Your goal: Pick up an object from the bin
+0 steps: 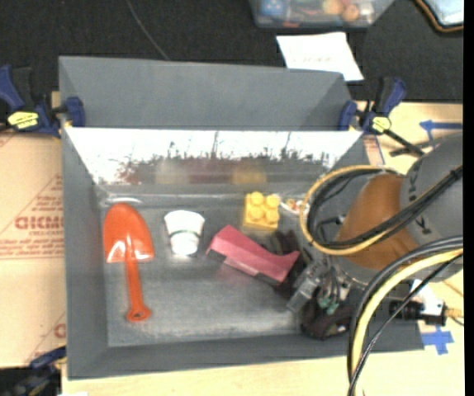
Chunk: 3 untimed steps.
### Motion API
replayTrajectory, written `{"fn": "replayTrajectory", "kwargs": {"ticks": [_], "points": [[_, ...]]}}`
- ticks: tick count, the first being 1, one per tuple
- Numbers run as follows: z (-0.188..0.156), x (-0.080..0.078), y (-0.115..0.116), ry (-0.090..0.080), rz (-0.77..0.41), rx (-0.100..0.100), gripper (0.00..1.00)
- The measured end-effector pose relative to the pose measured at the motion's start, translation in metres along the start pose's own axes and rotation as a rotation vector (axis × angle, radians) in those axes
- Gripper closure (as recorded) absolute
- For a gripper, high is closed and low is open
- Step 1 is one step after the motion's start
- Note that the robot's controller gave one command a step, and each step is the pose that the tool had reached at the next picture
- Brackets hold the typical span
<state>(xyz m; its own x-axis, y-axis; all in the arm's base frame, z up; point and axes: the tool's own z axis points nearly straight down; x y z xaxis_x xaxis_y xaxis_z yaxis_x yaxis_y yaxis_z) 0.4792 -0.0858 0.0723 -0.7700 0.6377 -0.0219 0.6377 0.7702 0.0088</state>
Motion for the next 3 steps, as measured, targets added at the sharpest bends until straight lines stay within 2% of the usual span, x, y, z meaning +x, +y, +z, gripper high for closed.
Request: {"fn": "replayTrajectory", "kwargs": {"ticks": [2, 3], "points": [[-0.035, 0.000, -0.001, 0.002, -0.007, 0.001, 1.00], [-0.071, -0.001, -0.002, 0.005, -0.008, 0.004, 1.00]]}}
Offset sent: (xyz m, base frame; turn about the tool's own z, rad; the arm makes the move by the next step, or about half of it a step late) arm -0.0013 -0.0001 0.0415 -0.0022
